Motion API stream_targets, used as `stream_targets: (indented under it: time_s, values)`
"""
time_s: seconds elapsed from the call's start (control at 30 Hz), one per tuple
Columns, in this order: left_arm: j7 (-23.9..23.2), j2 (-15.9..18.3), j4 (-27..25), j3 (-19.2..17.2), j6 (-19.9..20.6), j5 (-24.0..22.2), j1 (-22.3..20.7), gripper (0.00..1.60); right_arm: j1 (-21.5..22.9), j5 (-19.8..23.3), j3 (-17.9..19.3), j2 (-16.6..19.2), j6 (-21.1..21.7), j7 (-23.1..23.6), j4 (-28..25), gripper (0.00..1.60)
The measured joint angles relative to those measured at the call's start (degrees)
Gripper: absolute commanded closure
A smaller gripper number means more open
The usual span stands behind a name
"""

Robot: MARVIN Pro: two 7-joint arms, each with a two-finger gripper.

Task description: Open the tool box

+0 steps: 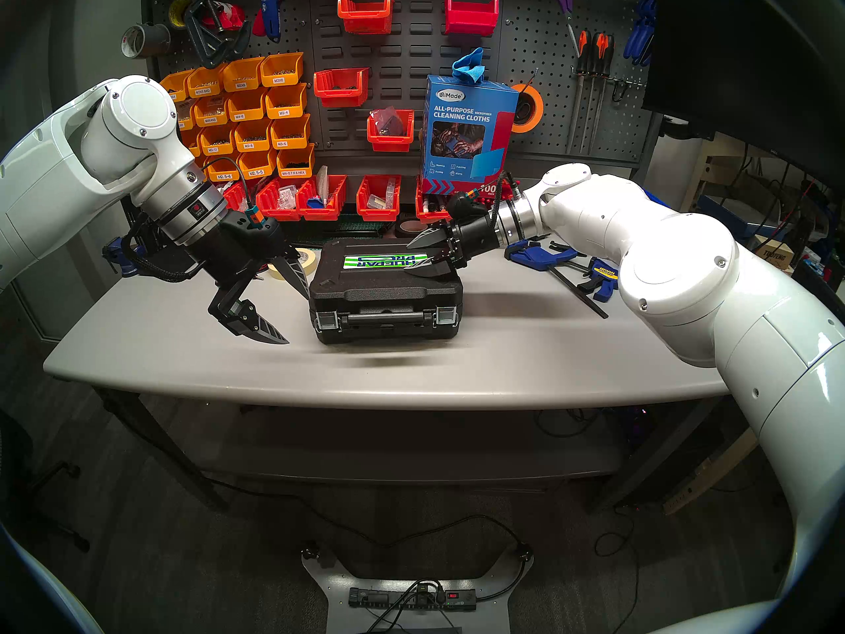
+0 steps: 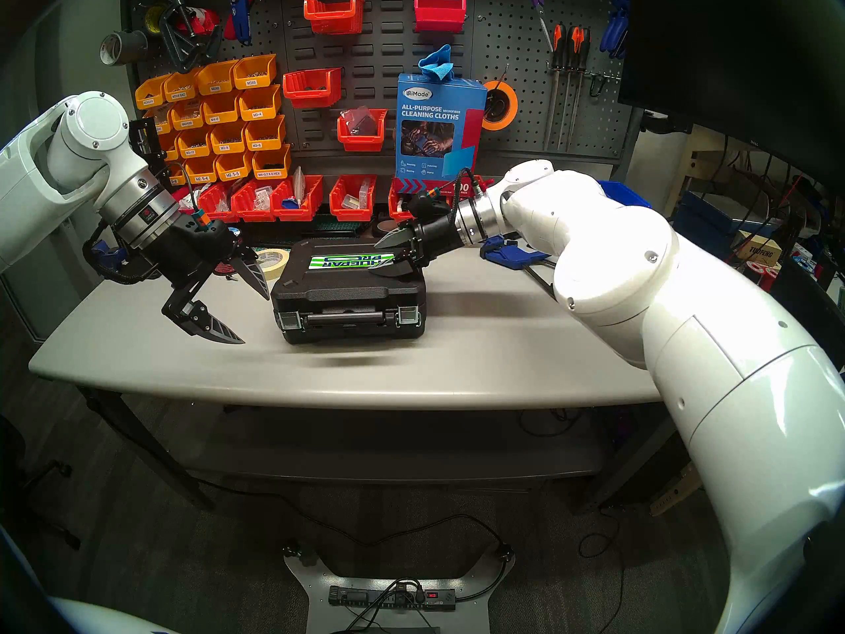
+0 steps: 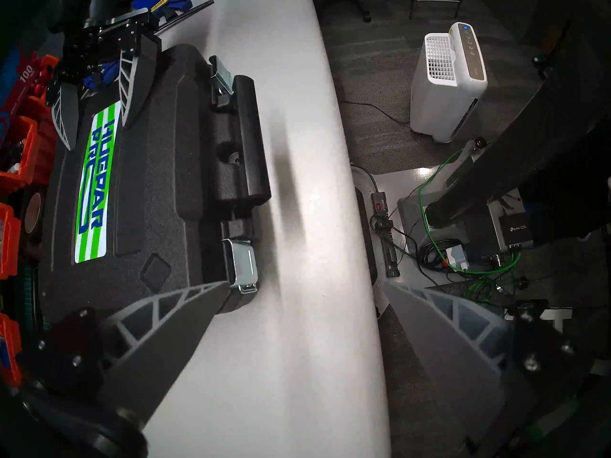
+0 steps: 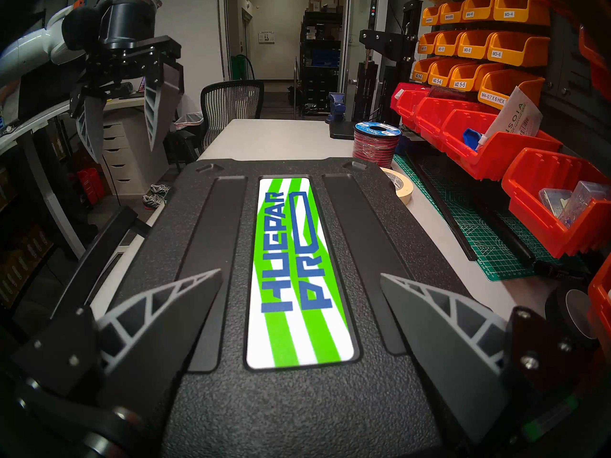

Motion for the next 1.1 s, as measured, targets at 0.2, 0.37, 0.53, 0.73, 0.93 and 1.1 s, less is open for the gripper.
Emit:
stream_targets:
  time_s: [0.2, 0.37, 0.53, 0.73, 0.93, 1.1]
  values:
    - [1.2, -0.6, -1.0, 0.1, 1.4, 0.6, -0.1, 0.00, 0.0, 0.1, -0.1, 0.0, 0.0, 0.0, 0.0, 0.00]
    - [2.1, -1.3, -1.5, 0.2, 2.2, 0.9, -0.1, 0.00, 0.0, 0.2, -0.2, 0.0, 0.0, 0.0, 0.0, 0.00]
    - [2.7, -1.9, -1.7, 0.6, 2.8, 1.1, -0.1, 0.00, 0.0, 0.3, -0.2, 0.0, 0.0, 0.0, 0.0, 0.00]
    - [3.3, -2.5, -1.6, 1.3, 3.3, 1.7, -0.1, 0.00, 0.0, 0.4, -0.3, 0.0, 0.0, 0.0, 0.0, 0.00]
    - [3.4, -2.9, -0.9, 2.2, 3.4, 2.7, -0.1, 0.00, 0.0, 0.5, -0.4, 0.0, 0.0, 0.0, 0.0, 0.00]
    - [3.5, -3.3, -0.4, 2.9, 3.4, 3.3, -0.1, 0.00, 0.0, 0.6, -0.5, 0.0, 0.0, 0.0, 0.0, 0.00]
